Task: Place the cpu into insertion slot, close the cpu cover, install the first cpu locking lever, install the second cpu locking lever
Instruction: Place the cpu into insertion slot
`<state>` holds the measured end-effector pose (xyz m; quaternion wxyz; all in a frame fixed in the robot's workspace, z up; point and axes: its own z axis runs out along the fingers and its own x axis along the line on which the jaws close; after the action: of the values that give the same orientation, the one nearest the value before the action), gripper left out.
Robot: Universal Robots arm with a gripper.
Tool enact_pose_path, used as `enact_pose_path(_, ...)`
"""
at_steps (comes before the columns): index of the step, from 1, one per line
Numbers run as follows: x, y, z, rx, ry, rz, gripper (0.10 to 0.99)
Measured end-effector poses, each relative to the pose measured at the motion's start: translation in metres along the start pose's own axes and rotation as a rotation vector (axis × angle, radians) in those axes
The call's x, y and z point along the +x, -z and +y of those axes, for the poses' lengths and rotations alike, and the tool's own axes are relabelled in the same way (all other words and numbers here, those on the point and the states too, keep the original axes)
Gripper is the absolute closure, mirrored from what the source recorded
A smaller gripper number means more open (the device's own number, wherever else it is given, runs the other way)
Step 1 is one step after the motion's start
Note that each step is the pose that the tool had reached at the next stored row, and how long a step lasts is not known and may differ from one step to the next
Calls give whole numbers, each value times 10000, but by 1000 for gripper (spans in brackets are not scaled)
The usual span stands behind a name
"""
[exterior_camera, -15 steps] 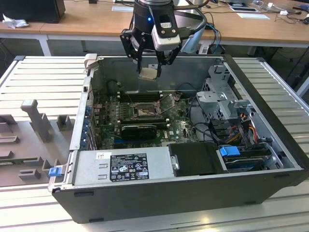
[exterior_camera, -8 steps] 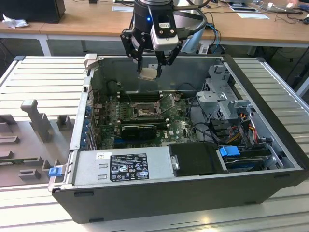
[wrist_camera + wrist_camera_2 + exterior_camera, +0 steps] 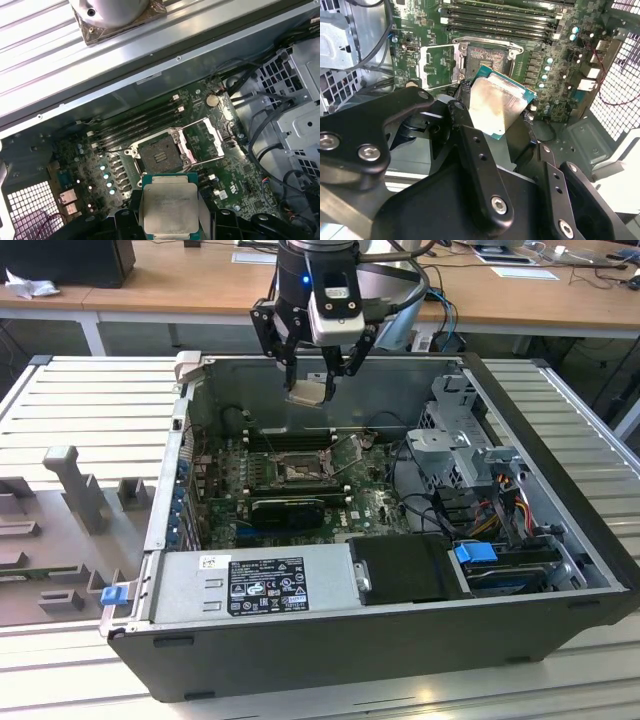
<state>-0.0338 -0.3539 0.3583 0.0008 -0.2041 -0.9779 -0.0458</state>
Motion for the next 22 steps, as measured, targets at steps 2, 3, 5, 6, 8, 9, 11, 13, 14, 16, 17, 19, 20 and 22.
enact_pose_path(2,0,-1,0,-2,-98,-9,557)
enact_pose_path(3,0,-1,0,-4,-194,-17,557)
enact_pose_path(5,0,-2,0,-7,-335,-30,557)
enact_pose_path(6,0,-2,0,-8,-389,-34,557)
enact_pose_path(8,0,-2,0,-11,-500,-45,557)
enact_pose_path(9,0,-3,0,-13,-619,-55,557)
enact_pose_path(11,0,-3,0,-16,-776,-69,557)
enact_pose_path(13,0,-4,0,-18,-888,-79,557)
enact_pose_path(14,0,-4,0,-19,-948,-85,557)
enact_pose_path(16,0,-5,0,-23,-1130,-101,557)
enact_pose_path(17,0,-5,-1,-24,-1168,-104,557)
enact_pose_path(19,0,-5,0,-26,-1298,-116,557)
enact_pose_path(20,0,-7,0,-30,-1356,-121,557)
enact_pose_path(22,0,-17,-1,-30,-1422,-126,557)
